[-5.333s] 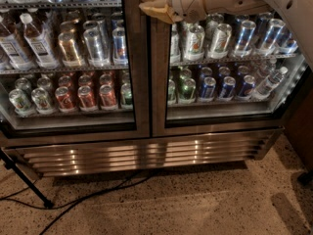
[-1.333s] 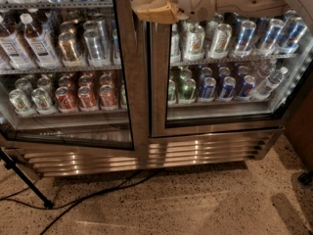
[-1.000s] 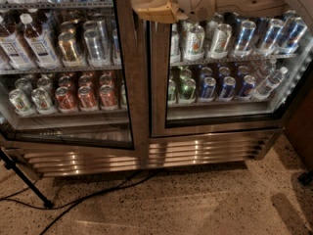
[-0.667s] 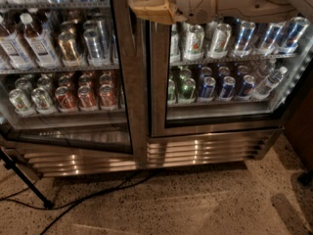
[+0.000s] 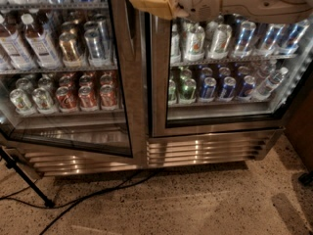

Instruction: Open left fridge door

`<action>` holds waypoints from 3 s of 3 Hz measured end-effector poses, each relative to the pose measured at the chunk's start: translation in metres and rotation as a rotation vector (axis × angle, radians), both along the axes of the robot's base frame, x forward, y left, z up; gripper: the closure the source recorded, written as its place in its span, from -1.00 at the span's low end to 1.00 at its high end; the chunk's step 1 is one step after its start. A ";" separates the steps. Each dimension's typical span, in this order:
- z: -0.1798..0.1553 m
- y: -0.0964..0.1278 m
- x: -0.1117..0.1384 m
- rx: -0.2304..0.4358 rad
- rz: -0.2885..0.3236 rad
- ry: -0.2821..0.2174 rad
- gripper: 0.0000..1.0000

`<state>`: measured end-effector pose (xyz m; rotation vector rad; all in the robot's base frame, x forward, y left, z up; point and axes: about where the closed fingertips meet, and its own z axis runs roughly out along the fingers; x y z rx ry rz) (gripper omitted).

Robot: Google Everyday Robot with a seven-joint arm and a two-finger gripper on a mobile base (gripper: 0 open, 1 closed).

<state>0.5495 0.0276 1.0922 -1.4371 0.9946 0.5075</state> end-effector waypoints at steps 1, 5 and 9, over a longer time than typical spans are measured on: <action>0.001 -0.002 -0.004 0.001 0.000 -0.002 1.00; 0.016 -0.096 -0.144 -0.216 -0.543 0.106 1.00; -0.016 -0.093 -0.057 -0.160 -0.626 0.190 1.00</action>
Offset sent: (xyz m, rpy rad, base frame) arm -0.1184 0.0674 0.0590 0.0372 0.0696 0.0653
